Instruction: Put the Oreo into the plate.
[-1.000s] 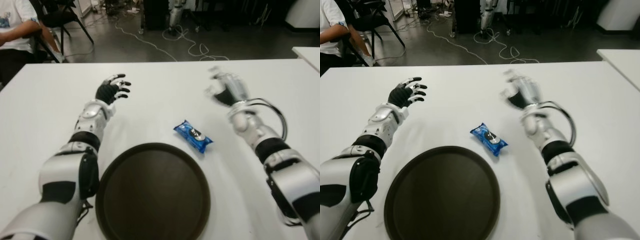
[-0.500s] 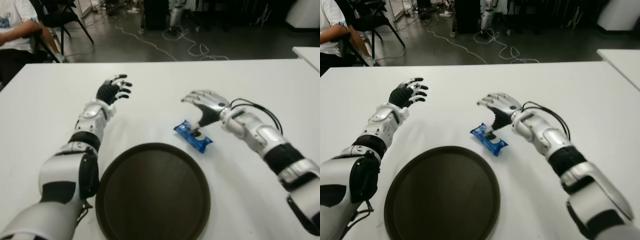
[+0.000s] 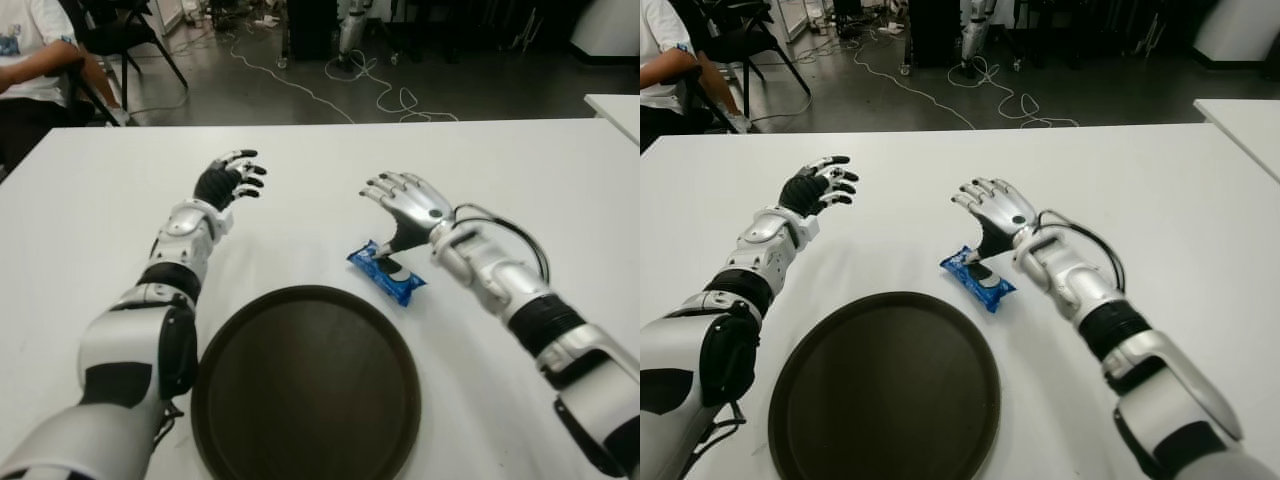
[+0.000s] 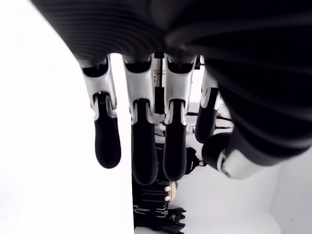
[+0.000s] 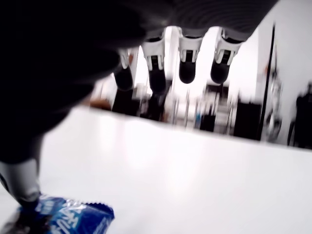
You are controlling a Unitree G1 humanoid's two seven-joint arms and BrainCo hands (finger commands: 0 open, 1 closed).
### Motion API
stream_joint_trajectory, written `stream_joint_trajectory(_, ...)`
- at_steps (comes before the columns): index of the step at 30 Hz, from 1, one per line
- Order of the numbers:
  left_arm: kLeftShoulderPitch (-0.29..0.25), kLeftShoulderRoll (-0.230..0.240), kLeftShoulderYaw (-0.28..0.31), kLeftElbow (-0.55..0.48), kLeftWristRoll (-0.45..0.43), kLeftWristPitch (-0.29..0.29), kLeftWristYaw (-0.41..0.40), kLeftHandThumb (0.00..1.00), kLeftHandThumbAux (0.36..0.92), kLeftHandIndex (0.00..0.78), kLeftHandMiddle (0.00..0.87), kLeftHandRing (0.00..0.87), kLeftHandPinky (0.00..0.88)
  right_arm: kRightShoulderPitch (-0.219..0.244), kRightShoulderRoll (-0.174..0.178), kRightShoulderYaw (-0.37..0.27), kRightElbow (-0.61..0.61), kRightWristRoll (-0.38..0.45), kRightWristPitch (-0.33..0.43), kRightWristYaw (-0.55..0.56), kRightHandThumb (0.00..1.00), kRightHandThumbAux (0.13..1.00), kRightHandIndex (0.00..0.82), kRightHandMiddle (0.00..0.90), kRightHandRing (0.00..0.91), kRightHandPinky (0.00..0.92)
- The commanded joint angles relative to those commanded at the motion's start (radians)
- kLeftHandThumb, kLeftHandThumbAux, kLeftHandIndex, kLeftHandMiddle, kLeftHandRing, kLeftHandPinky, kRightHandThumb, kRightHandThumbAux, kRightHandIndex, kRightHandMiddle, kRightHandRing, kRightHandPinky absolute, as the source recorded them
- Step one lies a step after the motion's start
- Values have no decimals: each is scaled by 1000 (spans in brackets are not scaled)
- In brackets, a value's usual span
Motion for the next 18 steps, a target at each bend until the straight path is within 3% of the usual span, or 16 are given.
stream_joint_trajectory(8, 0, 1, -1, 1, 1, 4, -2, 65, 625, 248, 470, 514, 512, 12, -11, 8, -46, -8, 37, 18, 0, 571, 3, 42, 45, 27)
stream_joint_trajectory(18, 1, 2, -9, -1, 10, -8, -12, 28, 623, 269, 472, 506, 495, 59, -58, 19, -239, -63, 174, 266, 0, 550, 1, 11, 6, 16)
